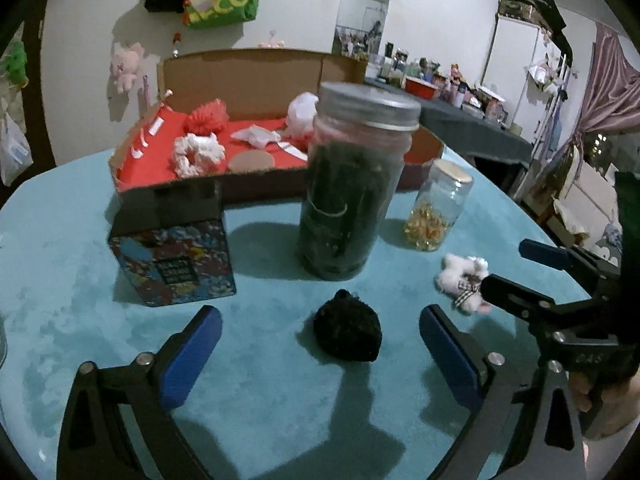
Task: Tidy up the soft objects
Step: 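Grasp the white bunny plush with the right tool while the left tool grasps the black pom, then carry the bunny plush and black pom up and over into the red box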
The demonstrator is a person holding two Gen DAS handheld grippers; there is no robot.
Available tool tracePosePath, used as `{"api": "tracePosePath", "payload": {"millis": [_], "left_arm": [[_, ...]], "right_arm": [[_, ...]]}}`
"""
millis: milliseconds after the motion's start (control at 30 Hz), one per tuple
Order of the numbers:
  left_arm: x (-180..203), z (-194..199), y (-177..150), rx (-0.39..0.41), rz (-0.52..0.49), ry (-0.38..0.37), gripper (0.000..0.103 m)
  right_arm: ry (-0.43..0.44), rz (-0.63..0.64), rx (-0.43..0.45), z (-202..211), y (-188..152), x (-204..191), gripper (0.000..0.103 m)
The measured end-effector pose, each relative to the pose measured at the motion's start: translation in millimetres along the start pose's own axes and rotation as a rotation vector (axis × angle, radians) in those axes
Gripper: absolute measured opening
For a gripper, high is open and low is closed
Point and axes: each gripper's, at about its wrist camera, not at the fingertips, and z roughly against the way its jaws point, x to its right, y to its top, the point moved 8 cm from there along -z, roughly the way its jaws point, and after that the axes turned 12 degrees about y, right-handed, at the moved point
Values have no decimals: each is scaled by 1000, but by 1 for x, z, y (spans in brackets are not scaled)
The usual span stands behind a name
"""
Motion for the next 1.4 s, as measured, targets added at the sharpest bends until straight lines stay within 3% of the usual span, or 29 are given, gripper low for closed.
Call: {"api": "tracePosePath", "payload": {"millis": [100,167,267,333,367,733,1067,1400], "left_arm": [[3,-7,-3,-28,-14,-10,84],[5,-13,-5,-52,-22,-31,73],[10,-24,-13,-104,-35,-64,49],[12,-23,-13,-86,-52,-65,42],[14,-21,-14,-83,-65,-87,32],[19,1,-7,-49,-102,-129,30],[16,-1,-5,-56,-98,-135,30],[-21,3,-9,-69,-54,-71,30]], "right_arm": [[5,0,-35,-9,-2,3,97],[19,-5,-58,-16,-4,5,88],[50,-29,-114,-27,-9,9,55],[70,-30,-109,-27,-10,9,52],[89,-23,-106,-25,-10,6,51],[189,-8,-47,-5,-8,-25,50],[192,-20,-52,-6,-5,-24,50],[137,-43,-67,-1,-8,4,50]]}}
